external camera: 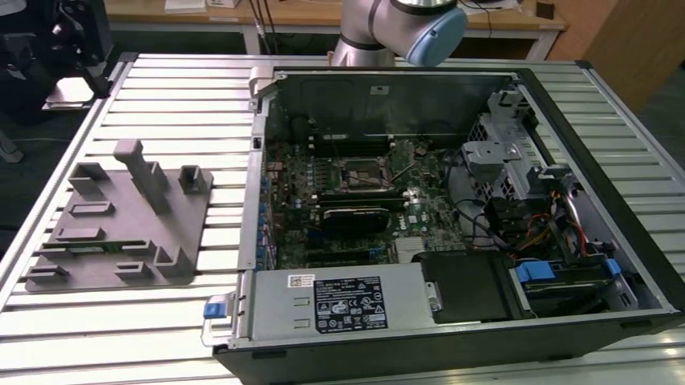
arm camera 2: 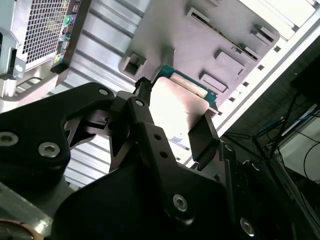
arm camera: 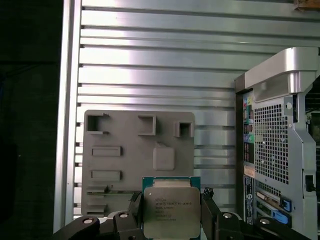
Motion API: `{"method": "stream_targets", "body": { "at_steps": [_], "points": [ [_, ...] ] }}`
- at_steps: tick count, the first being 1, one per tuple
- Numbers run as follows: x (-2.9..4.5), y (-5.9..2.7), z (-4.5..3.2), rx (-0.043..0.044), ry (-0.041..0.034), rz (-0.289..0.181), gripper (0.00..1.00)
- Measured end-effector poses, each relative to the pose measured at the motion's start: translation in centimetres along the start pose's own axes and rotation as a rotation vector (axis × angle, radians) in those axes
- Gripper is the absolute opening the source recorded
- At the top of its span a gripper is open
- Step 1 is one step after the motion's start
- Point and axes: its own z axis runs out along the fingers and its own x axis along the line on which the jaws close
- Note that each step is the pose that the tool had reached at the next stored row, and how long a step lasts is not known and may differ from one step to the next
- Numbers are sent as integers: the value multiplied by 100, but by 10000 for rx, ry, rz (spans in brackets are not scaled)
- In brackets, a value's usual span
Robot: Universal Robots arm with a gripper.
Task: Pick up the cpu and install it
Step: 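Pick up the cpu and move it towards the insertion slot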
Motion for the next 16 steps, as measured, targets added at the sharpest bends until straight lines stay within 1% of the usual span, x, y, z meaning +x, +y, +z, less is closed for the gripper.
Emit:
{"method": "stream_targets", "body": {
  "at_steps": [16],
  "points": [
    [-346,-3,17,0,0,0,55]
  ]
}}
